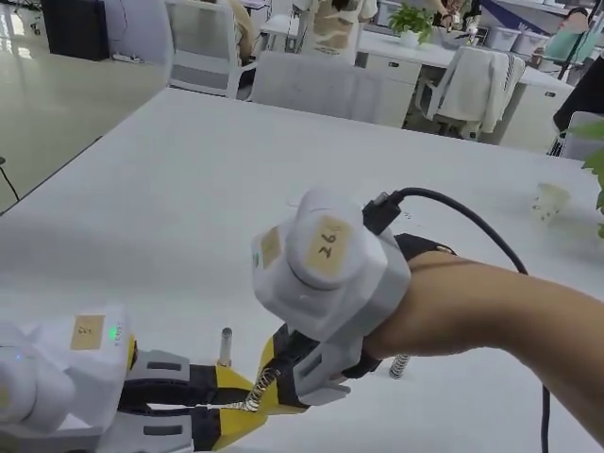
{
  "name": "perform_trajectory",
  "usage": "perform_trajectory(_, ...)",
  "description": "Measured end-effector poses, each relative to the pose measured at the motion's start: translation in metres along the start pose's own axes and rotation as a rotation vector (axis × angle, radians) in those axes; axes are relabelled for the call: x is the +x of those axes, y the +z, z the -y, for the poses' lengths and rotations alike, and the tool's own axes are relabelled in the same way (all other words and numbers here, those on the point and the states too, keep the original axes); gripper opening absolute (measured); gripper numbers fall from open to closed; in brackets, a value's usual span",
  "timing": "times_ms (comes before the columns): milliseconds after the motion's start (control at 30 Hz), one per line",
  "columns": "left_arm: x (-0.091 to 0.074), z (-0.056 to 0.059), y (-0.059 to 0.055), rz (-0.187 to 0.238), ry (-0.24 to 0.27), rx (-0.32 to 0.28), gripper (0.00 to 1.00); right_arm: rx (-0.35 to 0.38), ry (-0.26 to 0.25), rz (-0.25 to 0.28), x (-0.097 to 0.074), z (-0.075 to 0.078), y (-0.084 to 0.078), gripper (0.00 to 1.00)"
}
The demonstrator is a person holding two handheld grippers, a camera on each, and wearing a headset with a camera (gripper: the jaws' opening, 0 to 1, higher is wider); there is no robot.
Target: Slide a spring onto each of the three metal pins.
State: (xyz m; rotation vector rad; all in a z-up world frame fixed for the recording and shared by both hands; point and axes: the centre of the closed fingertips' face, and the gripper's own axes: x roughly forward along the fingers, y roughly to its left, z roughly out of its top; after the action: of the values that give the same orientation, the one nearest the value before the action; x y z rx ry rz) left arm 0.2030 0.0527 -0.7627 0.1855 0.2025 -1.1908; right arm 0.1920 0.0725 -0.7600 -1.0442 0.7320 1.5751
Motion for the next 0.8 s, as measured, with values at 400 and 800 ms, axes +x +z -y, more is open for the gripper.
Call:
perform_trajectory(400,-0.004,-0.003,-0.007,-0.009,0.020,-0.020,0.12,0.004,-0.016,-0.030,-0.002,0.006,-0.008,0.09)
perform_trajectory(800,-0.020,-0.016,-0.014,-0.002,0.096,-0.061,0.30,0.033,-0.040,-0.040,-0.010,0.015,-0.020,0.09)
